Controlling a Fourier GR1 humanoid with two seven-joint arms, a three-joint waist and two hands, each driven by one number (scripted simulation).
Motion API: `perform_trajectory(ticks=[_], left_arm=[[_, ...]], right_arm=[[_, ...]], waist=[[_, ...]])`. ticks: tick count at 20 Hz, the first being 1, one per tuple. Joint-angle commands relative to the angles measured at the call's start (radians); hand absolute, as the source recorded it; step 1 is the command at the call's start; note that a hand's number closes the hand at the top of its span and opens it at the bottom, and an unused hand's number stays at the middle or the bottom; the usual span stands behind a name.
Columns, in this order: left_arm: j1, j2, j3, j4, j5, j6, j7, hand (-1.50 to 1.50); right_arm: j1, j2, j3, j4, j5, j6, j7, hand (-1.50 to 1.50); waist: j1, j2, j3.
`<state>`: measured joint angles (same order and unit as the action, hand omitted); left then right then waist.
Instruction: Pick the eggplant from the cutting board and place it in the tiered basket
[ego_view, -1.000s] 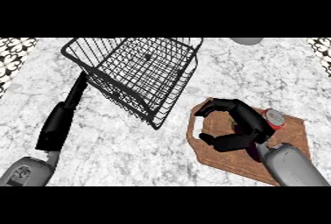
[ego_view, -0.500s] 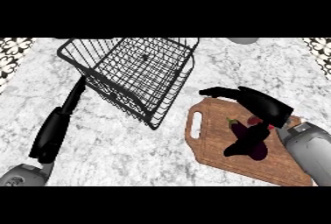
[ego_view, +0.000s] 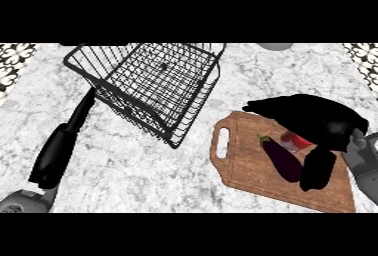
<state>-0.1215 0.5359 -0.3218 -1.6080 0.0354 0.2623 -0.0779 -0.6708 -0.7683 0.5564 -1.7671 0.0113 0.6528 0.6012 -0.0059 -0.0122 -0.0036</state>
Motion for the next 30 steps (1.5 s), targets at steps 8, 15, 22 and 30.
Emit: perform_trajectory(ticks=[8,15,22,30], left_arm=[[-0.025,-0.042,0.020,0.000,-0.041,-0.035,0.023,0.00],[-0.005,-0.021,0.061,0.001,-0.045,-0.055,0.001,0.00],[0.054,-0.036,0.059,-0.059,-0.063,-0.069,-0.004,0.00],[0.024,-0.105,0.049,-0.076,-0.126,-0.067,0.052,0.00]], right_arm=[[0.010,0.230,0.166,-0.138,0.082,0.006,0.469,-1.50],[0.074,0.205,0.296,-0.140,0.274,-0.003,0.496,-1.50],[0.117,0.218,0.298,-0.051,0.424,-0.015,0.466,-1.50],[0.205,0.149,0.238,0.003,0.502,0.052,0.291,-1.50]], waist=[[0.008,0.011,0.002],[0.005,0.010,0.003],[0.013,0.010,0.003],[0.009,0.011,0.004]])
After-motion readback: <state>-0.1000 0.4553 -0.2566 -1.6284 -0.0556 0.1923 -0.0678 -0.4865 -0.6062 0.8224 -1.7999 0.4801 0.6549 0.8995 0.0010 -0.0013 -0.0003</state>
